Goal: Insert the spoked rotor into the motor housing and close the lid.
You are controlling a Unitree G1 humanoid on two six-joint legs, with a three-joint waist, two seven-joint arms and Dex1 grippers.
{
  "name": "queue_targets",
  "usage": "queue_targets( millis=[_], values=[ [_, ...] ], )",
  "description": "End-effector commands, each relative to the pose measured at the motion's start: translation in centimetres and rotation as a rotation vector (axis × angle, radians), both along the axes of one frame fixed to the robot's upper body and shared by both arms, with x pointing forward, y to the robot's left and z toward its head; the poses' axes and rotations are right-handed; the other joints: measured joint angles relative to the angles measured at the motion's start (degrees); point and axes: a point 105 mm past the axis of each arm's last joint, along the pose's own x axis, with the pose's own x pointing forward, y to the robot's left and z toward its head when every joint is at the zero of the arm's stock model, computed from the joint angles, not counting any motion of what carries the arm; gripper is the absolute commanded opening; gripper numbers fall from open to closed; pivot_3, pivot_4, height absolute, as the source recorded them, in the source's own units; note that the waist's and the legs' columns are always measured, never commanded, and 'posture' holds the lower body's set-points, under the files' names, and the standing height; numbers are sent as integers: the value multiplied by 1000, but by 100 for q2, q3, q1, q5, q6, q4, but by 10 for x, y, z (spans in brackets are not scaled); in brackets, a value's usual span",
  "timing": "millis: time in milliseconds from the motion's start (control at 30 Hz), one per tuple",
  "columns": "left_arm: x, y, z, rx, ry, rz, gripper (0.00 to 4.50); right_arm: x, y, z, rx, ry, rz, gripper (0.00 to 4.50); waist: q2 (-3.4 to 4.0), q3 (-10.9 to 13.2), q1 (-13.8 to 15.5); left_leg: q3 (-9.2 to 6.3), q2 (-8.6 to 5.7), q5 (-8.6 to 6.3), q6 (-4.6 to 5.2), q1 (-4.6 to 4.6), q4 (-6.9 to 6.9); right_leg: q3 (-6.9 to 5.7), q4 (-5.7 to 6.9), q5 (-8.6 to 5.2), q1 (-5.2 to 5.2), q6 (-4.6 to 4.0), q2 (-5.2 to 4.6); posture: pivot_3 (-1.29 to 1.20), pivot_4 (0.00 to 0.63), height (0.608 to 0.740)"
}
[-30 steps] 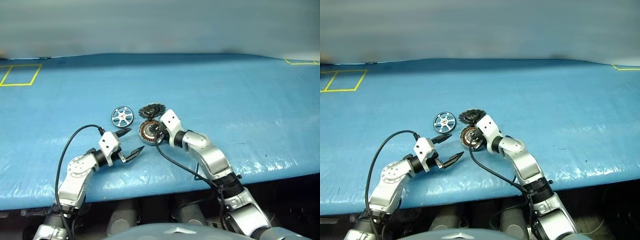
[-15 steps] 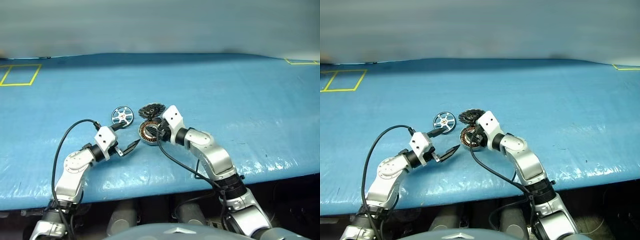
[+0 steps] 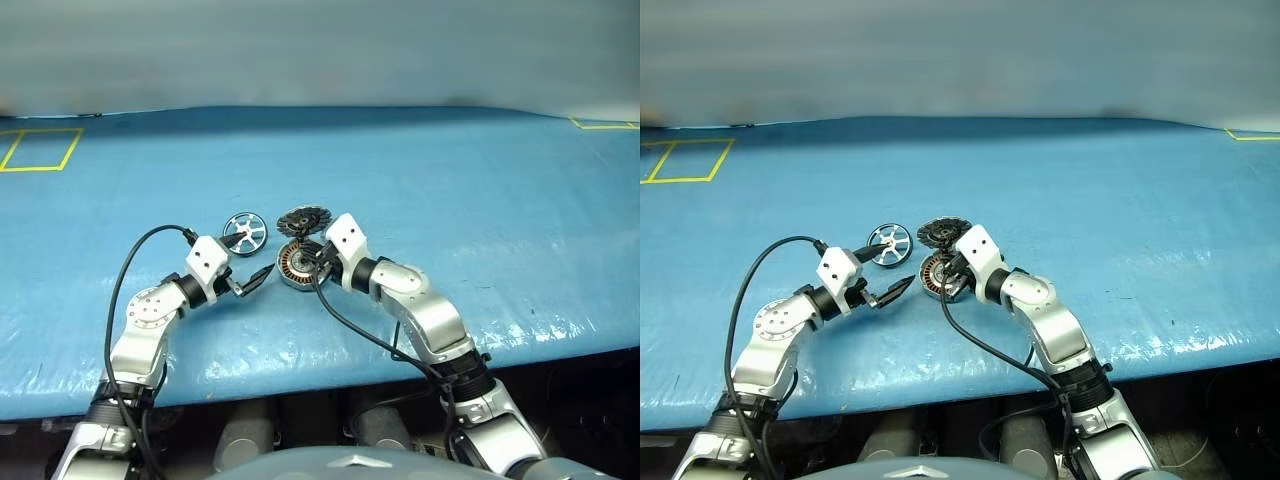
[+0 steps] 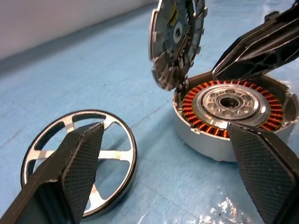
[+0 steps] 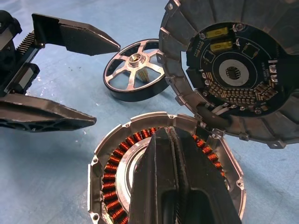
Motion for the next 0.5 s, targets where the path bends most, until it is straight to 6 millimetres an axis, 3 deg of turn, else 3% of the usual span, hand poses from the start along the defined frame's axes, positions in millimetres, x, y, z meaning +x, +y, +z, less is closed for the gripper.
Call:
queue_targets(
  millis=[33,267,467,500],
  values=[
    [12,9,13,18,-24,31,4500,0,2,15,27,-68,-4,13,0,0,-6,0,0,0,0,0,0,0,0,0,0,1,1,0,150,740],
    [28,18,26,95,-15,21,4500,-1,1,16,43,-81,-35,13,-1,1,-8,1,0,13,-22,0,-4,2,-1,13,-1,22,3,0,150,740],
    [40,28,30,214,19,-33,2532,0,2,17,62,-87,-55,0,-2,1,-8,2,0,16,-27,1,-8,3,-1,12,-2,21,5,0,150,740],
    [42,29,32,243,18,-43,2532,0,3,17,65,-89,-60,0,-2,1,-10,2,0,17,-28,0,-8,3,-1,12,-2,21,7,0,150,740]
  ],
)
